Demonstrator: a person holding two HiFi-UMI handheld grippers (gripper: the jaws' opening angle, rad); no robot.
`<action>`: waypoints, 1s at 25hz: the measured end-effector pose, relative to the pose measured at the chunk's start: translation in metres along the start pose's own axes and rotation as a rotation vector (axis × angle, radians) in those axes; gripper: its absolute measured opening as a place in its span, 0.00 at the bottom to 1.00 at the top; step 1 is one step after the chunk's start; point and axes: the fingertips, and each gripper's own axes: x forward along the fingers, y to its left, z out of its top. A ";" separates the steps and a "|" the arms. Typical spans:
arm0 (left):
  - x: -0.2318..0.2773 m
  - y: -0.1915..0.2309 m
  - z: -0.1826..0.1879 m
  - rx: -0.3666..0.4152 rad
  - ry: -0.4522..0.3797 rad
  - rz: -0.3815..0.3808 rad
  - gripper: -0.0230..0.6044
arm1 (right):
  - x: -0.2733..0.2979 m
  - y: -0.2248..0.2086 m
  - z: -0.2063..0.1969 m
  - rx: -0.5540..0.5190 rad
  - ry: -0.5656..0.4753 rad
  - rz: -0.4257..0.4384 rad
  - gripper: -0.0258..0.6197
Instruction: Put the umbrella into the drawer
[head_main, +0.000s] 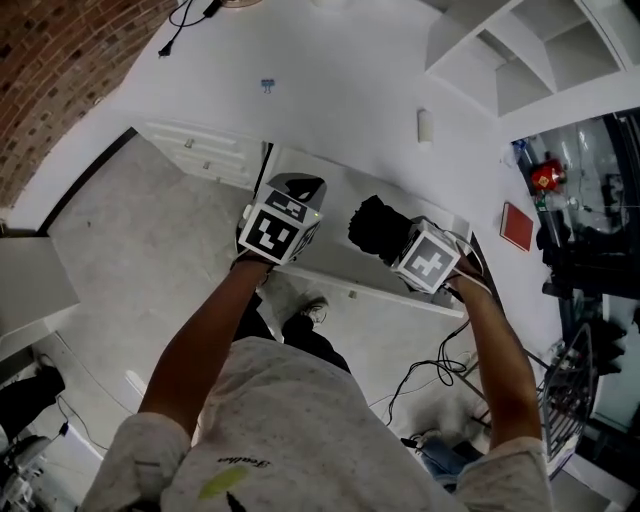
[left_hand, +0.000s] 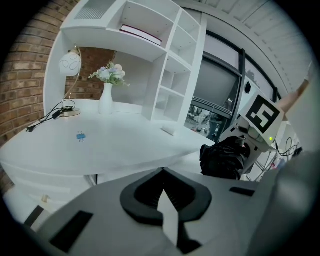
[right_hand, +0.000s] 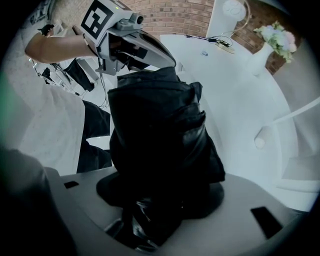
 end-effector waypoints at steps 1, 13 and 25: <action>0.000 0.001 -0.001 -0.009 -0.004 0.010 0.03 | 0.007 0.000 -0.005 -0.001 0.003 0.014 0.43; 0.006 0.008 -0.004 -0.083 -0.059 0.096 0.03 | 0.027 -0.008 0.004 -0.072 0.002 0.053 0.43; 0.006 0.007 -0.014 -0.101 -0.070 0.144 0.03 | 0.051 -0.014 0.002 -0.068 0.026 0.096 0.43</action>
